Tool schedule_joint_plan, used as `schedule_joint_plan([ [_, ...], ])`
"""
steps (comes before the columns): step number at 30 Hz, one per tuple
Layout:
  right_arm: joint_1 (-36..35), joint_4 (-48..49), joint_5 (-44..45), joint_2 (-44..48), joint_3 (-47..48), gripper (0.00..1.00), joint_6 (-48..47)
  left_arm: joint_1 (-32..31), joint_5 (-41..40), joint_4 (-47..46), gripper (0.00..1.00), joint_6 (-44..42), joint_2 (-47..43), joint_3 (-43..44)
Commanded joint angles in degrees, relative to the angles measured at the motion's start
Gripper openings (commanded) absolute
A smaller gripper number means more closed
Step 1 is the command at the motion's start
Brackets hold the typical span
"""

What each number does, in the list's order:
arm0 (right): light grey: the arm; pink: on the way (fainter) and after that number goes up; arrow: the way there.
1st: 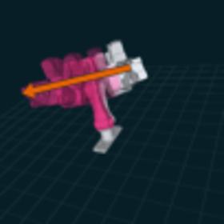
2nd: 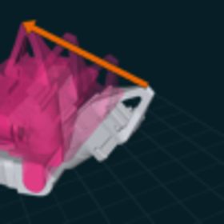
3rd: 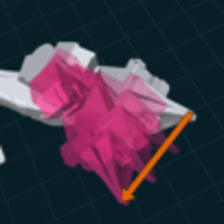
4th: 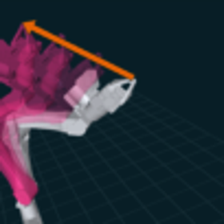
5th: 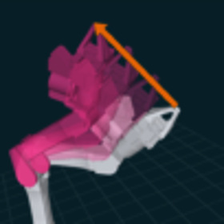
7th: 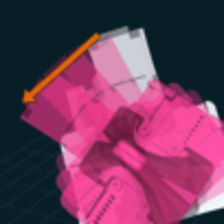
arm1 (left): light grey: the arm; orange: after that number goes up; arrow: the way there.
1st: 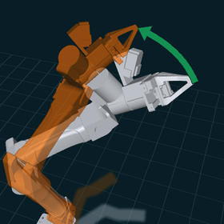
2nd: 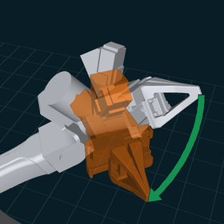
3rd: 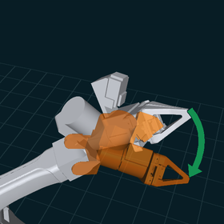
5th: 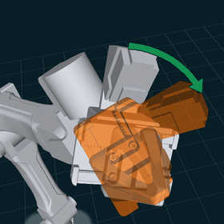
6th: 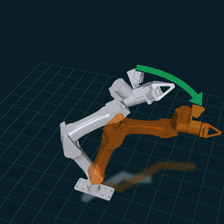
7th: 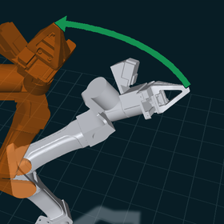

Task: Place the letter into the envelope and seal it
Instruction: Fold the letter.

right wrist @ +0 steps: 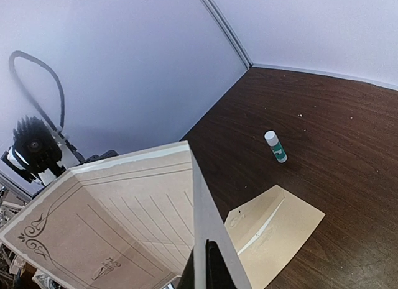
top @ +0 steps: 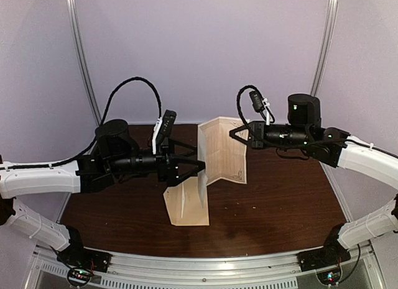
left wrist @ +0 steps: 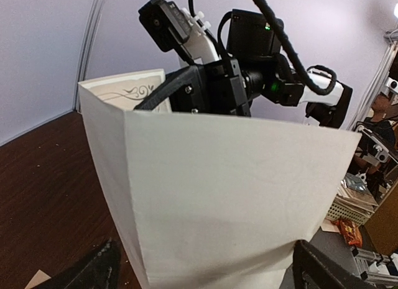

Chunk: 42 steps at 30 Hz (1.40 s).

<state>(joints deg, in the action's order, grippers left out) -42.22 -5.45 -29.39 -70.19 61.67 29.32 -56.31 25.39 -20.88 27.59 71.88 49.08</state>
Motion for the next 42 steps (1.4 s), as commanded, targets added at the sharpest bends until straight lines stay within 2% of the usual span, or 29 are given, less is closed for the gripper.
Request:
schedule_joint_plan([
  [1, -0.4, -0.7, 2.3, 0.1, 1.6, 0.0, -0.9, 0.0, -3.1, -0.8, 0.98, 1.1, -0.9, 0.1],
  [9, -0.5, -1.7, 4.5, 0.6, 1.5, 0.0, -1.0, 0.0, -0.7, -2.9, 0.98, 2.9, -0.1, -0.2],
  [19, -0.5, -3.4, 7.3, 0.2, 1.9, 0.0, -1.0, -0.1, -1.8, -2.9, 0.98, 3.8, -1.2, -1.3],
  [23, -0.4, -2.3, 4.3, 0.4, 1.8, 0.0, -0.9, -0.1, -5.7, 0.0, 0.98, 3.5, 0.1, -0.1],
  [27, -0.5, -2.7, 3.2, 0.8, 1.8, 0.0, -1.6, -0.1, -15.8, 6.2, 0.94, 4.4, 1.3, 2.3],
  [31, -0.6, -3.8, 4.8, 0.7, 1.7, 0.0, -1.8, -0.1, -20.1, 9.1, 0.75, 5.3, 2.6, 3.9],
  [36, -0.7, -4.0, 6.5, 0.0, 1.6, 0.0, -1.9, -0.2, -23.0, 11.3, 0.3, 6.4, 3.4, 4.6],
  [38, -0.7, -4.0, 6.8, -0.2, 1.6, 0.0, -1.9, -0.2, -23.5, 11.6, 0.15, 6.5, 3.2, 4.4],
  [40, -0.7, -3.9, 7.4, -0.2, 1.5, 0.0, -1.9, -0.2, -23.6, 11.7, 0.04, 6.6, 2.7, 4.0],
  [41, -0.7, -4.0, 7.8, -0.2, 1.5, 0.02, -1.8, -0.2, -23.6, 11.8, 0.0, 6.6, 2.5, 3.9],
  [42, -0.7, -4.1, 8.2, 0.0, 1.5, 0.09, -1.8, -0.2, -23.7, 12.1, 0.0, 6.4, 2.2, 3.9],
])
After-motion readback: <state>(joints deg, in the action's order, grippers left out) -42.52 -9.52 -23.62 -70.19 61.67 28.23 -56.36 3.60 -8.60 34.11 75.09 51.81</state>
